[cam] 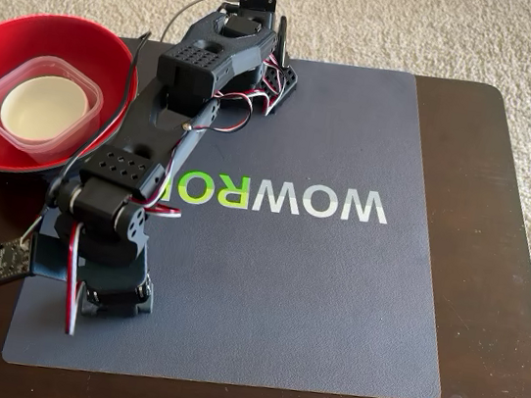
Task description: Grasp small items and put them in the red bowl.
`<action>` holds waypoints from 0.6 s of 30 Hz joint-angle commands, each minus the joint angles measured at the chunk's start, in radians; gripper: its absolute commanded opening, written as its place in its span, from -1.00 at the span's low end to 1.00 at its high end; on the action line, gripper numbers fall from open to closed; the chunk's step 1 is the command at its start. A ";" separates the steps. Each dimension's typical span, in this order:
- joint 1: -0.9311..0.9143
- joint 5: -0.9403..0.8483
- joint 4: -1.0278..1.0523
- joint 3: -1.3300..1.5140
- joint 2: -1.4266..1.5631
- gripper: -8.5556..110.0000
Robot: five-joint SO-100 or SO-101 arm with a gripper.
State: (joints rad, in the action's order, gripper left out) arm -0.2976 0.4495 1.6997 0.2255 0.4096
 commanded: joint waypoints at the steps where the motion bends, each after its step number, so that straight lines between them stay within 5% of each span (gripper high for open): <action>1: -0.023 -0.006 0.009 0.006 -0.009 -0.85; 8: -0.020 -0.043 0.011 0.060 0.189 -0.86; 18: -0.005 -0.132 0.011 0.546 1.045 -0.86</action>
State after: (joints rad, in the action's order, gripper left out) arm -0.3022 0.3405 1.7104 0.6642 1.1536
